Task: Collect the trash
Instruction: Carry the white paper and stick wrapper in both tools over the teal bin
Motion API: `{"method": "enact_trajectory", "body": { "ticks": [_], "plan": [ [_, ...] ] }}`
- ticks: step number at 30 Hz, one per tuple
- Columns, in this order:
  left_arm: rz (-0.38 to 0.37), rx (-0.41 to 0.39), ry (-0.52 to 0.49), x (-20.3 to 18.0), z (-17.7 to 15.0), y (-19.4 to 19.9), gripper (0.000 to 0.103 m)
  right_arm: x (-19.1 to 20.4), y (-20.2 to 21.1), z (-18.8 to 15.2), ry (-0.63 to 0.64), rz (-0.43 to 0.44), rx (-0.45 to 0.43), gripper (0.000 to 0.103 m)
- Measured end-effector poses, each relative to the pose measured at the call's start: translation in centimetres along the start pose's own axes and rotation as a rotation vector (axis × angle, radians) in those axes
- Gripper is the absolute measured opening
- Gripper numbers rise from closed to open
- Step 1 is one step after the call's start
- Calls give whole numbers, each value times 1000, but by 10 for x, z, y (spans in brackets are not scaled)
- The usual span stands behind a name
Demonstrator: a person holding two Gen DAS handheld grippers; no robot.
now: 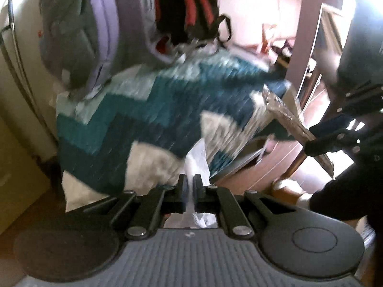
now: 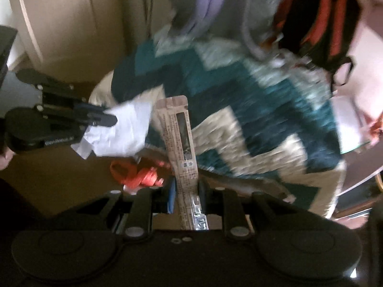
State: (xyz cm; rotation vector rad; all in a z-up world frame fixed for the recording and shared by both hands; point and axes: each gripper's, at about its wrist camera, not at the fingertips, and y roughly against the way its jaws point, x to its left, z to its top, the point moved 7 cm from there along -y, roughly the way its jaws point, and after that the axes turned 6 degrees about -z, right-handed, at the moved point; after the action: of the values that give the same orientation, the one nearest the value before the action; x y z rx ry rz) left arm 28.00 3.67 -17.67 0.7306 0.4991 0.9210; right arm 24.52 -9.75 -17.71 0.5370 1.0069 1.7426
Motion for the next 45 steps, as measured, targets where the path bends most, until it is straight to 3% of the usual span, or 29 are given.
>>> {"method": "enact_trajectory", "body": {
  "ticks": [10,19,28,34,38,45],
  "plan": [
    [-15,-109,-33,-91,82,66,4,-93,130,-10,-138,-66,-189,19],
    [-59,-249,-124,-197,196,117,4,-195,236,-19,-266,-171,-352,19],
    [-125,-416,-301,-328,313,154,4,-296,326,-18,-358,-327,-481,19],
    [-210,-469,-358,-409,361,150,4,-352,354,-33,-421,-422,-499,19],
    [-250,-429,-358,-450,380,118,4,-384,355,-47,-465,-466,-478,19],
    [-323,-351,-298,-487,391,62,4,-421,327,-70,-526,-484,-415,19]
  ]
}}
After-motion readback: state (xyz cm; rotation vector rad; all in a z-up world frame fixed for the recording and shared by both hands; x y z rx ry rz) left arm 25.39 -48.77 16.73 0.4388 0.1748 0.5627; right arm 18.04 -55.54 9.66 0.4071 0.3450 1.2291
